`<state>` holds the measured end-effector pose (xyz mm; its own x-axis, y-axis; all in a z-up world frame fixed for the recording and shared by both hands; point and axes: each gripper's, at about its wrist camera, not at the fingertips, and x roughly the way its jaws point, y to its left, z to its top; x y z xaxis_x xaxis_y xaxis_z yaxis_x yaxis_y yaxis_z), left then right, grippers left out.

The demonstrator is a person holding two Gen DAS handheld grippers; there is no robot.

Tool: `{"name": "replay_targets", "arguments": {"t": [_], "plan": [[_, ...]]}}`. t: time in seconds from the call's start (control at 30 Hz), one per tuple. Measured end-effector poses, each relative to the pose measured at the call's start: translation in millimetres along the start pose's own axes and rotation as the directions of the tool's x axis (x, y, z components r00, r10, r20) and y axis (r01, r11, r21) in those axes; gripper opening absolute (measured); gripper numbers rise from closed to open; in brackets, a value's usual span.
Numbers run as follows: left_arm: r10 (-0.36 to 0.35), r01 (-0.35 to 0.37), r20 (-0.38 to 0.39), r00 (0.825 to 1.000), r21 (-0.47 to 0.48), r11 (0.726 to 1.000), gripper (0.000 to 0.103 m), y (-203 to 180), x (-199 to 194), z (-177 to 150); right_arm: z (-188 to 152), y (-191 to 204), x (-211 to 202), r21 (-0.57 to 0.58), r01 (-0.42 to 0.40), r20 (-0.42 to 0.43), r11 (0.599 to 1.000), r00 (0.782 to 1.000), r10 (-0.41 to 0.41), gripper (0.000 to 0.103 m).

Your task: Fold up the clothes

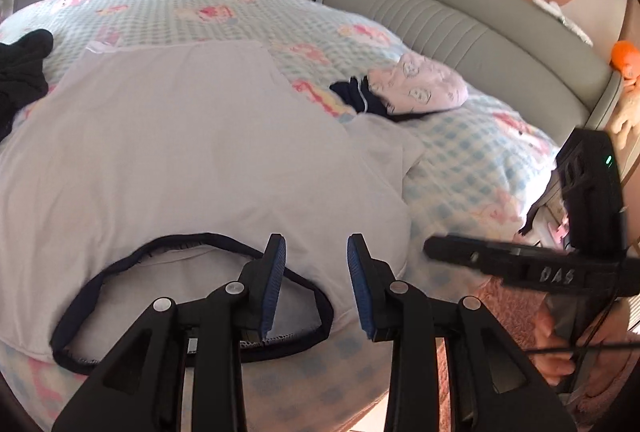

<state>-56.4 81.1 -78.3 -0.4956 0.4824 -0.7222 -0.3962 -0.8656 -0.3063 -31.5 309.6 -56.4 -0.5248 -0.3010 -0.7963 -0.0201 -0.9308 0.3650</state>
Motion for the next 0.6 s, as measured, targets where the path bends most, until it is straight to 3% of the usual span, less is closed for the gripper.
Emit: {"name": "replay_targets", "arguments": {"t": [0.07, 0.1, 0.13, 0.23, 0.33, 0.43, 0.5, 0.6], "plan": [[0.116, -0.107, -0.137, 0.984, 0.068, 0.992, 0.034, -4.8, 19.7, -13.0, 13.7, -8.1, -8.4, -0.004, 0.021, 0.018, 1.000, 1.000, -0.021, 0.052], [0.162, -0.143, -0.170, 0.972, 0.115, 0.983, 0.032, -6.4, 22.3, -20.9, 19.6, -11.2, -15.0, -0.025, 0.016, 0.031, 1.000, 0.999, -0.016, 0.053], [0.170, -0.147, -0.160, 0.972, 0.146, 0.978, 0.031, -6.7, 16.5, -26.5, 25.3, -14.6, -20.0, -0.048, 0.016, 0.044, 0.999, 0.999, -0.014, 0.060], [0.109, -0.094, -0.135, 0.985, 0.113, 0.989, 0.032, -5.7, -1.4, -20.2, 44.2, -26.2, -15.9, -0.051, 0.012, 0.042, 0.999, 0.999, -0.010, 0.064], [0.055, -0.052, -0.047, 0.997, 0.066, 0.996, 0.032, -11.3, -9.6, 3.9, 63.9, -39.3, 3.1, 0.008, -0.042, 0.027, 0.999, 0.999, 0.041, 0.064], [0.000, 0.000, 0.006, 1.000, 0.052, 0.999, 0.032, -23.4, -1.8, 32.5, 73.1, -49.1, 15.9, 0.083, 0.041, 0.049, 0.996, 0.998, -0.045, 0.062], [-0.015, 0.015, 0.004, 1.000, 0.091, 0.996, 0.034, -38.3, 14.6, 50.0, 71.2, -60.1, 14.2, 0.139, 0.076, 0.063, 0.987, 0.994, -0.085, 0.062], [0.008, -0.003, -0.021, 1.000, 0.214, 0.977, 0.045, -69.8, 48.9, 72.9, 61.6, -74.7, 13.4, 0.186, 0.084, 0.032, 0.979, 0.995, -0.091, 0.062]]}}
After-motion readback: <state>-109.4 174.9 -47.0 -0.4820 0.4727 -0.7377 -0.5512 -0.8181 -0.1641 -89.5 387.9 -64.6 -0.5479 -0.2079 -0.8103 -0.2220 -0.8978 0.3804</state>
